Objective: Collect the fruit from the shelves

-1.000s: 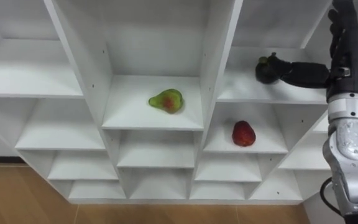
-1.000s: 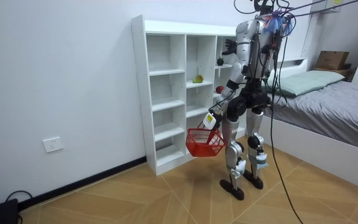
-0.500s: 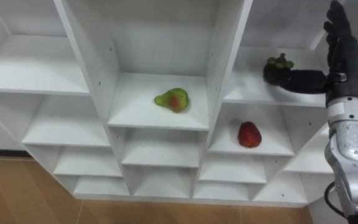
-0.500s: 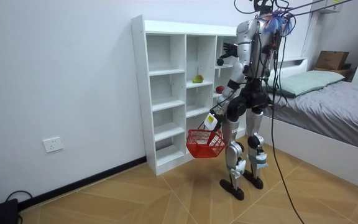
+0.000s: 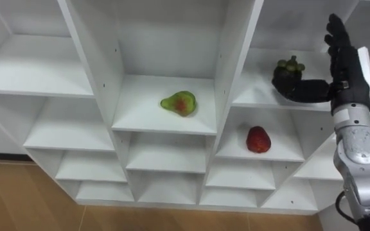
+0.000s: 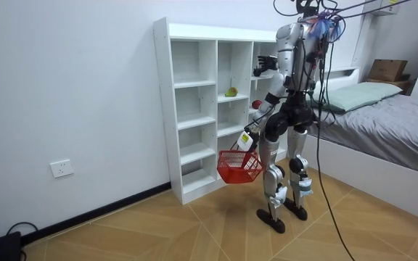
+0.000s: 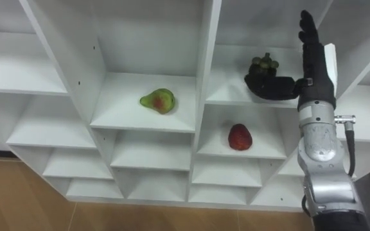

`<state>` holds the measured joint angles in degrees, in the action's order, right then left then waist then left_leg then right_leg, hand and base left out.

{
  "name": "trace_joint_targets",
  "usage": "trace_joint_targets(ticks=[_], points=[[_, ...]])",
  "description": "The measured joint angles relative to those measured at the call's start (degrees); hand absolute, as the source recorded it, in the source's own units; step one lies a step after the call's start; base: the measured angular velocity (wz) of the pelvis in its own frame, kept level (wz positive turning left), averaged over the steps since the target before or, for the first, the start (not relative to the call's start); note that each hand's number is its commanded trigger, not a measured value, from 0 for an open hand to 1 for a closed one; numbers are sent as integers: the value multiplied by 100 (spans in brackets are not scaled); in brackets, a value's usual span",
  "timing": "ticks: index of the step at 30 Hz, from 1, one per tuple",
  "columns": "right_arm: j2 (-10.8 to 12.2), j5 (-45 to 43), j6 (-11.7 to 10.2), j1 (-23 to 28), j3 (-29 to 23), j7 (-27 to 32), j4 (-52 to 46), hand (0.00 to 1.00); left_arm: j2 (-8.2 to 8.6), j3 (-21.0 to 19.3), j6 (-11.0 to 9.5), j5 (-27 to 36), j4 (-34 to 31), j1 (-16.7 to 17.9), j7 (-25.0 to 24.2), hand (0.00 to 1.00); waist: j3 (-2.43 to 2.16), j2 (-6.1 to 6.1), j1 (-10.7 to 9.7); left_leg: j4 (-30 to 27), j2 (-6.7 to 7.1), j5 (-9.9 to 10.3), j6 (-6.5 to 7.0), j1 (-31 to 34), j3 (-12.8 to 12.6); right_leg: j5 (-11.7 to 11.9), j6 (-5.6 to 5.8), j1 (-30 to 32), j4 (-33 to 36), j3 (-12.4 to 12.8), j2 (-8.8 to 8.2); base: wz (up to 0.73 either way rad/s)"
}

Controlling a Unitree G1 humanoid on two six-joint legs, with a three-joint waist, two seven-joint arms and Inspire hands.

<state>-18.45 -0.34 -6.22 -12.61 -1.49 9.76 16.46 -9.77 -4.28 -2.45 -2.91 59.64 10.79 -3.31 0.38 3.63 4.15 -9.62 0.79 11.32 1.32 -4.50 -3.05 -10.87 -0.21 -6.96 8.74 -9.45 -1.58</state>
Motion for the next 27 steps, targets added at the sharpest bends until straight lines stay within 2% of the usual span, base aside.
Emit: trace_joint_targets(ticks=[6,10,24,27], points=[[0,-13,11,-87,64,-70,90,0,-1,4,0,-2,7,-28,-81,100,4,57,79,-3,0,-4,-4,-2,4,0,0,-6,0,-4,-1,0],[-2,-4,10,-152,65,-89,91,0,-17,-3,-1,4,10,-10,-89,100,27,115,86,-12,-1,-4,-4,-1,18,0,0,-20,0,-17,-1,0],[-6,-195,14,-305,68,-296,294,0,-46,-13,8,-2,8,-39,-198,100,19,127,105,-65,12,-6,-7,84,147,0,0,1,0,-136,-10,4],[-5,-219,121,-305,71,-386,357,0,-46,-14,19,-2,7,-40,-199,100,19,126,105,-69,11,-6,-7,90,150,0,0,3,0,-140,-9,0]])
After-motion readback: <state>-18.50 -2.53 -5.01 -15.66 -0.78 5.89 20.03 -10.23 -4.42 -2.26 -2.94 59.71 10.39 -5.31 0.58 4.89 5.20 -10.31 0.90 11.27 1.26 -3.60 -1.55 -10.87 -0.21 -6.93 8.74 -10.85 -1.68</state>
